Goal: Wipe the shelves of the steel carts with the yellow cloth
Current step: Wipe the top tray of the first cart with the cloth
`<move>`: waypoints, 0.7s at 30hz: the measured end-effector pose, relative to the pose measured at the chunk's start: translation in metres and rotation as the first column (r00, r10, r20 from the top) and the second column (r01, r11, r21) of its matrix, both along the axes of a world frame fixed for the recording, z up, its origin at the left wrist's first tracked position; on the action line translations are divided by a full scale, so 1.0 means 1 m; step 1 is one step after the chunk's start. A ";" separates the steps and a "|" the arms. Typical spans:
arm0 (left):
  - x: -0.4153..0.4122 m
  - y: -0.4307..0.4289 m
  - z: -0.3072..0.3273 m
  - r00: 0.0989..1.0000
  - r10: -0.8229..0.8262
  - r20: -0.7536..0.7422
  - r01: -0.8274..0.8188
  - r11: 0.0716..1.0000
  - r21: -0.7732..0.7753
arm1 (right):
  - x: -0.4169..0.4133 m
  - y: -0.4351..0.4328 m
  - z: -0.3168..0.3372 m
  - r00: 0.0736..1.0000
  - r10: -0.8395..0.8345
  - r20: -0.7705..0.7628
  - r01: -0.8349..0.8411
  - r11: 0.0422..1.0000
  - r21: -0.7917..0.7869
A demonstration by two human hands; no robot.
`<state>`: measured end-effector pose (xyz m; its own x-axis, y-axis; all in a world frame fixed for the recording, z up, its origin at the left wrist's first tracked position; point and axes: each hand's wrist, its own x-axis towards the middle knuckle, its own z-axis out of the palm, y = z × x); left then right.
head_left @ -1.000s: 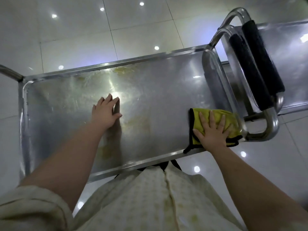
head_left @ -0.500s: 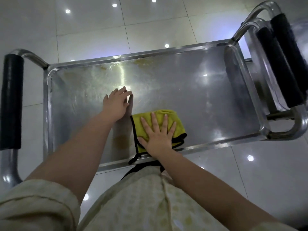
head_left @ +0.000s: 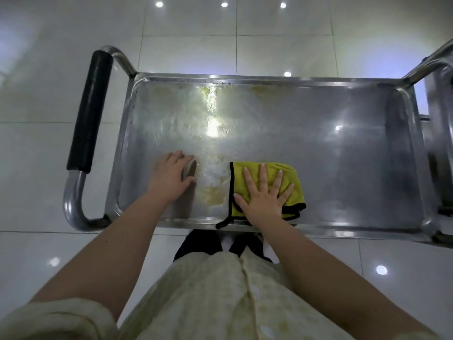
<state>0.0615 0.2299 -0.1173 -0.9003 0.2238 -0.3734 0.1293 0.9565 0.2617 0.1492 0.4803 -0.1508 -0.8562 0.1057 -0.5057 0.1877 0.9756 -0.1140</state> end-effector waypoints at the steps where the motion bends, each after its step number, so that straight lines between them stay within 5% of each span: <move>1: -0.002 -0.002 -0.002 0.999 -0.029 0.018 0.029 1.000 -0.004 | 0.001 -0.001 -0.001 1.000 -0.004 -0.007 0.004 1.000 0.011; 9: -0.046 -0.010 -0.011 0.967 -0.250 0.047 0.252 0.966 -0.057 | 0.009 0.011 0.001 0.996 -0.072 -0.059 0.075 0.996 0.044; 16: -0.059 -0.020 -0.014 0.942 -0.335 -0.012 0.332 0.939 -0.088 | -0.003 0.055 0.008 0.829 -0.558 0.031 0.553 0.827 0.101; 21: -0.060 -0.025 -0.018 0.946 -0.325 -0.021 0.322 0.944 -0.069 | -0.047 -0.037 0.006 0.948 -0.318 0.017 0.317 0.947 0.040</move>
<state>0.0015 0.2049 -0.1356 -0.7948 0.4817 -0.3693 0.4416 0.8763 0.1926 0.1018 0.4429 -0.1451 -0.7633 0.3892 -0.5156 0.4909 0.8683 -0.0714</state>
